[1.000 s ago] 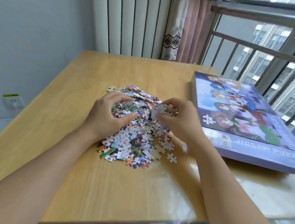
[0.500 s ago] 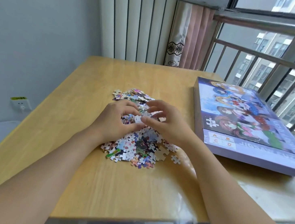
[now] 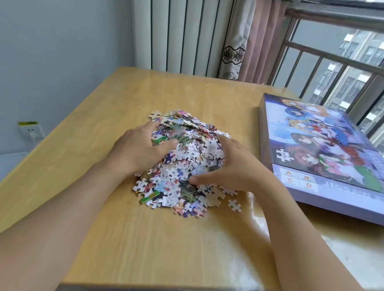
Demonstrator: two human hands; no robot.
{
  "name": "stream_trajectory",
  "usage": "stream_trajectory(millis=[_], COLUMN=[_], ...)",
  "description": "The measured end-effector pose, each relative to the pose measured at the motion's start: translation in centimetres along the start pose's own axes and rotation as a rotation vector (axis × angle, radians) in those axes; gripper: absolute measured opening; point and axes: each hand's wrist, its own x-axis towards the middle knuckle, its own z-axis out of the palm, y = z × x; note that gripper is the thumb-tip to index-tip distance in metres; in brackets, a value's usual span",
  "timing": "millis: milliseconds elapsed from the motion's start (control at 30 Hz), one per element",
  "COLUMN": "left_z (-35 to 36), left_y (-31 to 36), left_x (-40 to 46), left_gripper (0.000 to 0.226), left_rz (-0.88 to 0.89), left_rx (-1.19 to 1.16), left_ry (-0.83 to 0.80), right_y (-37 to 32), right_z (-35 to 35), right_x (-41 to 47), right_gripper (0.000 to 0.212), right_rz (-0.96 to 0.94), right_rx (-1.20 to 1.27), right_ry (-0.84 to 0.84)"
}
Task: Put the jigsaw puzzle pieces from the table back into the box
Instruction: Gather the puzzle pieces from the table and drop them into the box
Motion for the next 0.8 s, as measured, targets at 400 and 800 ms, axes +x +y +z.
stream_trajectory(millis=[400,800], left_z=[1.0,1.5], left_y=[0.8,0.8], left_x=[-0.6,-0.7], left_gripper=[0.052,0.05], left_rz=[0.124,0.205], left_rx=[-0.217,-0.149], left_ry=[0.017,0.068], right_y=[-0.9,-0.5], right_z=[-0.4,-0.2], right_x=[0.9,0.9], right_gripper=[0.099,0.064], right_rz=[-0.033,0.001], right_rx=[0.272,0.47], right_ry=[0.041,0.063])
